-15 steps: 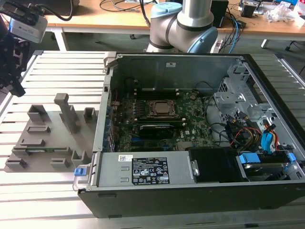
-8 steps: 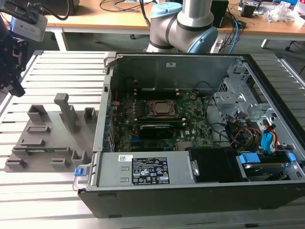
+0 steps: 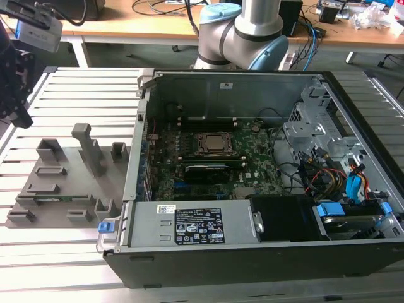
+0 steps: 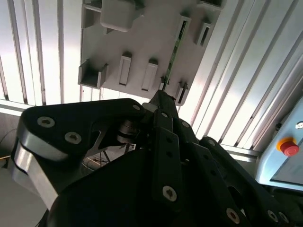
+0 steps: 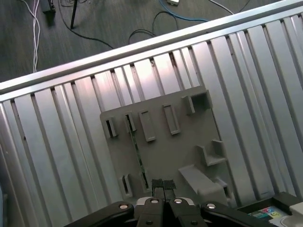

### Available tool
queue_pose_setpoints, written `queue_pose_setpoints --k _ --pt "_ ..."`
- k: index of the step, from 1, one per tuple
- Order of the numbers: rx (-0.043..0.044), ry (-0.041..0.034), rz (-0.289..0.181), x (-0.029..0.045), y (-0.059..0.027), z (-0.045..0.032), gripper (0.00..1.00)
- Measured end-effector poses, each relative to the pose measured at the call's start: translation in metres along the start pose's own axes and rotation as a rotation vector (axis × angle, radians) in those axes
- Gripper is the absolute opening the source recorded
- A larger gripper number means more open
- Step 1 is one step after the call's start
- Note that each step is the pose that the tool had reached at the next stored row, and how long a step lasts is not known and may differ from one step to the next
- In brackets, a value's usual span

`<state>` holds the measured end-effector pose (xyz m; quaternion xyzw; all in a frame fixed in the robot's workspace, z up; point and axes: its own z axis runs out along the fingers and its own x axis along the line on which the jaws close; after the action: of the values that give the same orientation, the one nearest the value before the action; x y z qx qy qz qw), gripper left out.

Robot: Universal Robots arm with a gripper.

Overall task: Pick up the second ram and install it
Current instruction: 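Pick up the second ram and move it above second insertion slot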

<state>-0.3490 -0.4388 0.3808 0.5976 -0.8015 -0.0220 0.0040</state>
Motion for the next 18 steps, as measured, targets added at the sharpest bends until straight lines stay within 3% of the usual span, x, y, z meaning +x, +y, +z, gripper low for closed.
queue_pose_setpoints --k 7,18 --pt "-0.0013 0.0052 -0.091 0.0000 0.0000 0.0000 0.10" --pt "-0.0027 0.0085 -0.164 0.0000 0.0000 0.0000 0.10"
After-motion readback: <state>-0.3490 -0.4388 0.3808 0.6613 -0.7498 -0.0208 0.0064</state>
